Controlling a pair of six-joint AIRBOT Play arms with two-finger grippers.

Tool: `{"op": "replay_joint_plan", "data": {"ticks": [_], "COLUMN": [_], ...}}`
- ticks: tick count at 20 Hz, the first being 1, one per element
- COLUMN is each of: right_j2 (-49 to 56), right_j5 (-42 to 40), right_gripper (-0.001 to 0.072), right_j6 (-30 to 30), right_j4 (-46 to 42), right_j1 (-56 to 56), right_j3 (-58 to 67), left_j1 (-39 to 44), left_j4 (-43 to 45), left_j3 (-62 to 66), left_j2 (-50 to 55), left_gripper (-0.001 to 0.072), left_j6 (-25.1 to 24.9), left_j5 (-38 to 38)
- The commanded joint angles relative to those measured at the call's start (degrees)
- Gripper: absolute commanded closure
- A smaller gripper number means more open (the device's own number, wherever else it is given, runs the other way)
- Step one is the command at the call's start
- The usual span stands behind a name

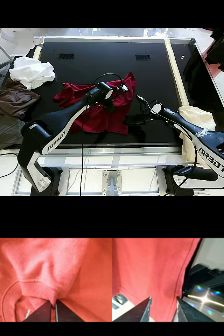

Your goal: Fold the shirts.

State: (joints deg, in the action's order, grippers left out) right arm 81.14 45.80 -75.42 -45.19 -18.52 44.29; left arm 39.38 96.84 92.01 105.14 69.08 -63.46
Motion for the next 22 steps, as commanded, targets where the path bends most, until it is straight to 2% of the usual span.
{"op": "replay_joint_plan", "data": {"ticks": [1,12,19,22], "right_j2": [-0.52,-4.44,-3.58,-0.81], "right_j5": [2.64,1.14,-5.20,-4.79], "right_gripper": [0.0317,0.0318,0.0318,0.0318], "right_j6": [0.11,-1.05,-1.99,-0.28], "right_j4": [-1.20,-5.25,-1.03,3.02], "right_j1": [0.39,0.28,0.28,0.26], "right_j3": [0.17,-0.59,-3.78,-4.09], "left_j1": [-0.02,0.02,0.02,0.02], "left_j4": [0.02,0.02,0.02,0.02], "left_j3": [0.04,0.04,0.04,0.04], "left_j2": [-0.04,-0.04,-0.04,-0.04], "left_gripper": [0.0689,0.0689,0.0689,0.0689], "left_j6": [0.00,0.00,0.00,-0.02], "left_j5": [0.02,0.02,0.04,0.02]}}
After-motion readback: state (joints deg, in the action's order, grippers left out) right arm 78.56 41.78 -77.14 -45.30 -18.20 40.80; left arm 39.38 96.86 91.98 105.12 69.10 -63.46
